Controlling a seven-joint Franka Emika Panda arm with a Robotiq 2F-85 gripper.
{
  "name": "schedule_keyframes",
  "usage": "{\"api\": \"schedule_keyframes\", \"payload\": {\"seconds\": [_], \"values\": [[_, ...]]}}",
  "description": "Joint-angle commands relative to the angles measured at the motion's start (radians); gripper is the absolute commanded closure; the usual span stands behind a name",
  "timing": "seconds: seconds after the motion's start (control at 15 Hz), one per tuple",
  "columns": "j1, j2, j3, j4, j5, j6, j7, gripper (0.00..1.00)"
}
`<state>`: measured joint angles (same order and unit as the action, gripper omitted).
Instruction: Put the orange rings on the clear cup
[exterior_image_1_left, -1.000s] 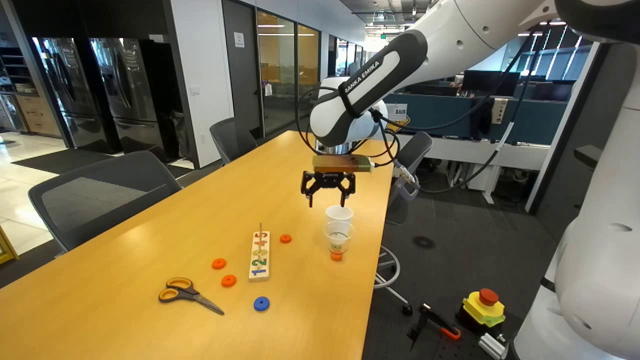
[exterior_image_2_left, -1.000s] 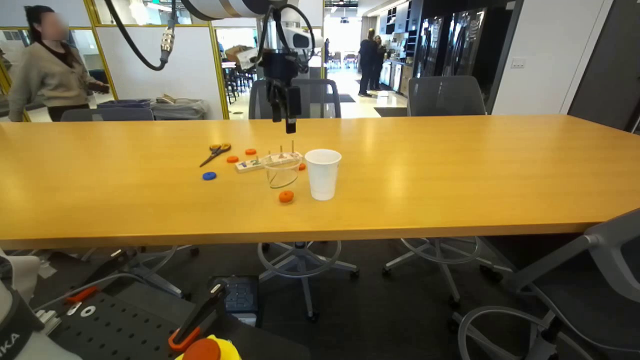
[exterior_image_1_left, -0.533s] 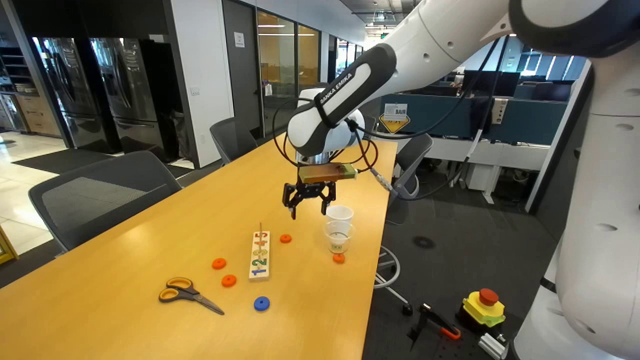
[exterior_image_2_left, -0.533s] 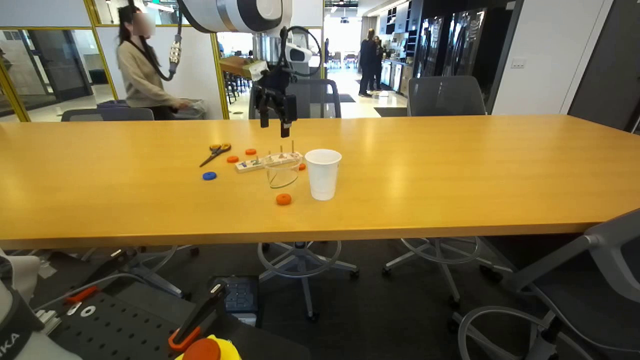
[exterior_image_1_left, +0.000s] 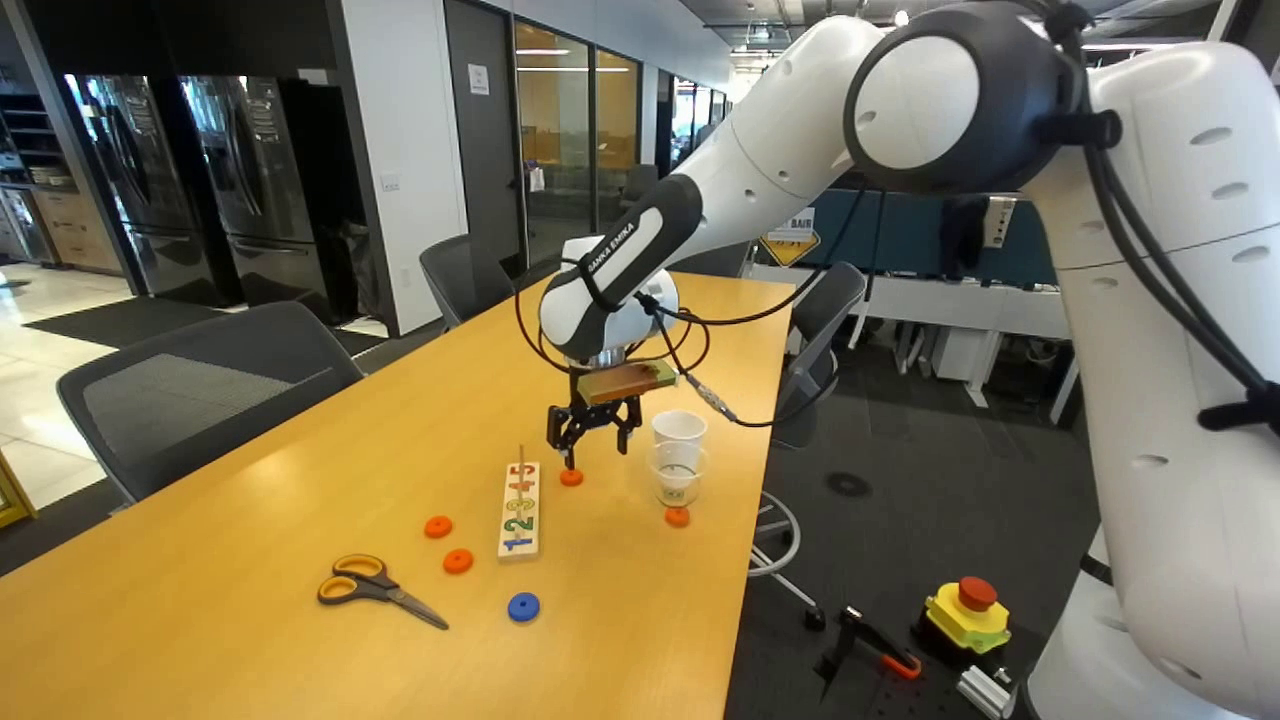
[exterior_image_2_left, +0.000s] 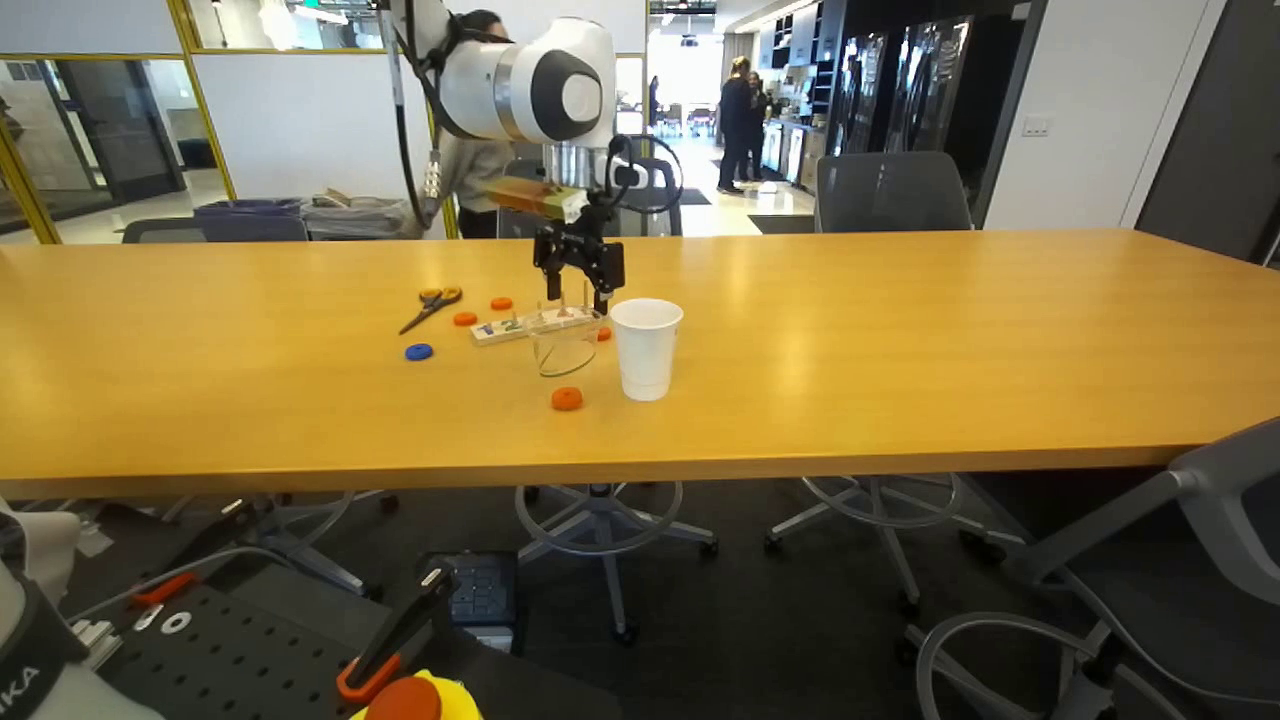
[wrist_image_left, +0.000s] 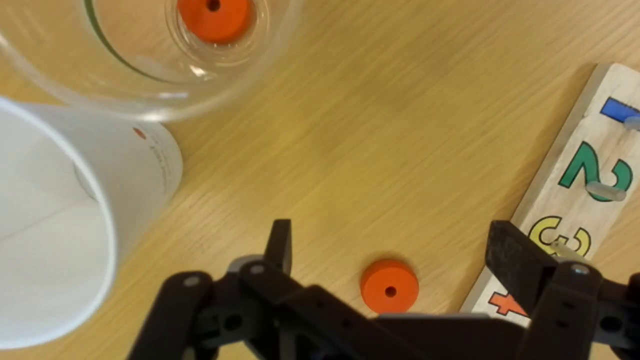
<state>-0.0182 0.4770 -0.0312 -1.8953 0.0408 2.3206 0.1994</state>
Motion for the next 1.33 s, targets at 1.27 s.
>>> {"api": "schedule_keyframes", "payload": {"seconds": [1.27], "values": [[-0.011,0.273,-0.009,0.313,-0.003,-0.032,-0.089,0.0]]}}
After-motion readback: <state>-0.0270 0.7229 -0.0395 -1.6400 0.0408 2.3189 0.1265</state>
